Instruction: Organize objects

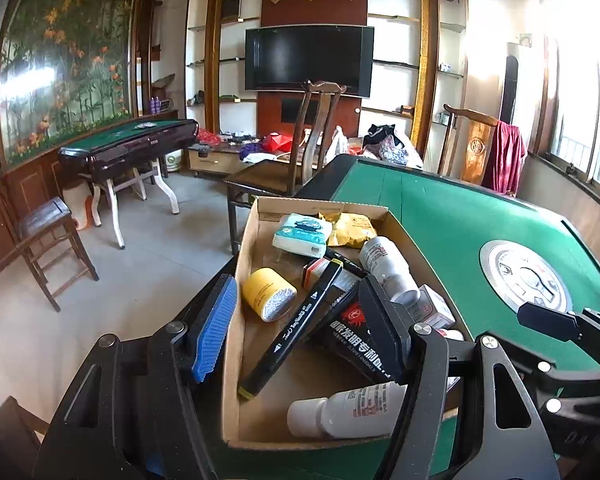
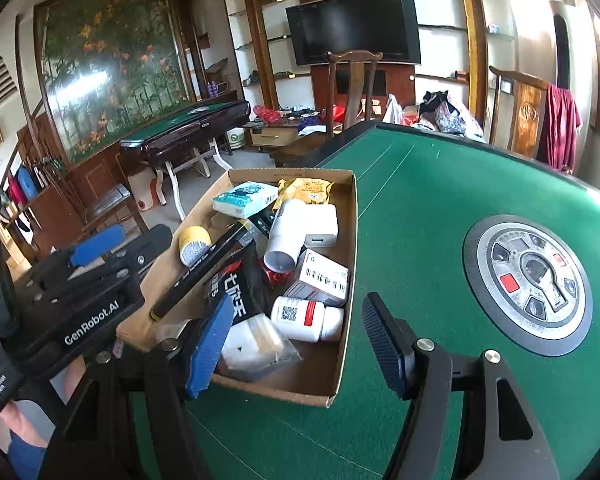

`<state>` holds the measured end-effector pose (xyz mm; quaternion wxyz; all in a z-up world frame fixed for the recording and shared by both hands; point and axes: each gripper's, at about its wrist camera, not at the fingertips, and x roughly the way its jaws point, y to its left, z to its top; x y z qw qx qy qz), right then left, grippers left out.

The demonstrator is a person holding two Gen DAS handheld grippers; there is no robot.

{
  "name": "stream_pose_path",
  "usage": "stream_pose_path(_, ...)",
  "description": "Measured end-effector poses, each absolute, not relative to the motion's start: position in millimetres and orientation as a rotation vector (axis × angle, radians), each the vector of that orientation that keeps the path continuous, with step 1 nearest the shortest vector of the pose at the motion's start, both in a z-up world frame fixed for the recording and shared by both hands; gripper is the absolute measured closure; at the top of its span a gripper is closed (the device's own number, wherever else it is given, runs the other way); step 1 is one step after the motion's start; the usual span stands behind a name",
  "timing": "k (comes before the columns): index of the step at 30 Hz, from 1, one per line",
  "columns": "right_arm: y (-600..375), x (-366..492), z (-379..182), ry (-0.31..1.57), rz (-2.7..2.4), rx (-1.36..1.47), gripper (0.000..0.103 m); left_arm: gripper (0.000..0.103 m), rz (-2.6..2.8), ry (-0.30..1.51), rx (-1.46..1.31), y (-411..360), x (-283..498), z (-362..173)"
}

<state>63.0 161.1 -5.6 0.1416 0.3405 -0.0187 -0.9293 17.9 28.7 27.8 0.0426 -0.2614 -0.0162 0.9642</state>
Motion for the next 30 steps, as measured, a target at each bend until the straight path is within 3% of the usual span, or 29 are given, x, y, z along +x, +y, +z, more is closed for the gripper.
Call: stream_pose_path(30, 154, 67, -10, -0.014, -2.68, 0.984, 0.036, 0.042, 3.109, -0.002, -0.786, 19, 21, 30)
